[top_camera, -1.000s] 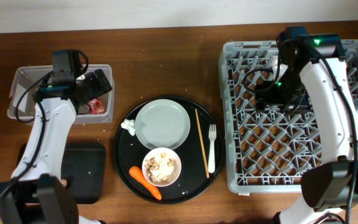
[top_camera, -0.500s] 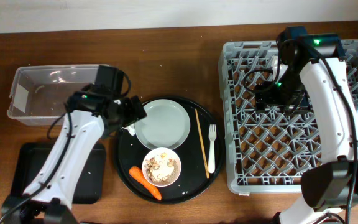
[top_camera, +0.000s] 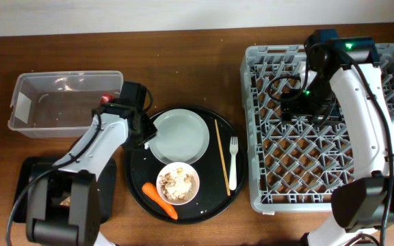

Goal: Sort waste into correct bins and load items into the dishwasher rack
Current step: 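Grasp the white tissue on the tray with the left gripper, then drop the tissue into the clear plastic bin with the left gripper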

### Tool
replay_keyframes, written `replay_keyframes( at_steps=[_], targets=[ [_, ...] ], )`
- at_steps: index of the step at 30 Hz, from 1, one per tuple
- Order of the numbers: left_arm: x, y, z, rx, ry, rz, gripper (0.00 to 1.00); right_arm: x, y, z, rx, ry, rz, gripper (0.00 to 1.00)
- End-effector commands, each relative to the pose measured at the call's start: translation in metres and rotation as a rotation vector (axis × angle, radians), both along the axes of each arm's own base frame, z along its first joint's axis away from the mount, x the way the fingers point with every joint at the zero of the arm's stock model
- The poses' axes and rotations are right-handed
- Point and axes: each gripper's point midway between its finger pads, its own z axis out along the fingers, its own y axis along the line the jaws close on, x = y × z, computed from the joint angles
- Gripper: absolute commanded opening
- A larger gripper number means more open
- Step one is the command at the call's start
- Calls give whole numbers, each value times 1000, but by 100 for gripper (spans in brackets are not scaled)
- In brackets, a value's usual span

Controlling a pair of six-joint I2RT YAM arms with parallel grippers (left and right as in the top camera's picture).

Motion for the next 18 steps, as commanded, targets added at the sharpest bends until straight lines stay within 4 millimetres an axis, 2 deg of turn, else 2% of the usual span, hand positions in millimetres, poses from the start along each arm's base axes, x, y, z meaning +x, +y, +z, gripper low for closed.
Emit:
replay_keyframes(
  at_steps=[1, 3, 5, 9, 11, 14, 18],
  targets=[
    [-3, 1, -6, 10, 17, 6, 18, -2, -2, 5, -9, -17, 0, 84],
    [-4, 2, -7, 11, 20, 6, 15, -2, -2, 5, -9, -17, 0, 84],
    [-5, 2, -7, 12, 28, 6, 1, -2, -2, 5, -9, -17, 0, 84],
    [-9, 3, -5, 15, 41, 2, 0, -2, -2, 5, -9, -17, 0, 84],
    [-9, 3, 4, 15, 36, 1, 1, -2, -2, 5, -9, -17, 1, 84],
    [0, 1, 39, 14, -36, -60, 1, -2, -2, 5, -9, -18, 3, 84],
    [13, -1, 99, 21, -196, -165, 1, -1, -2, 5, -9, -19, 3, 84]
  ],
)
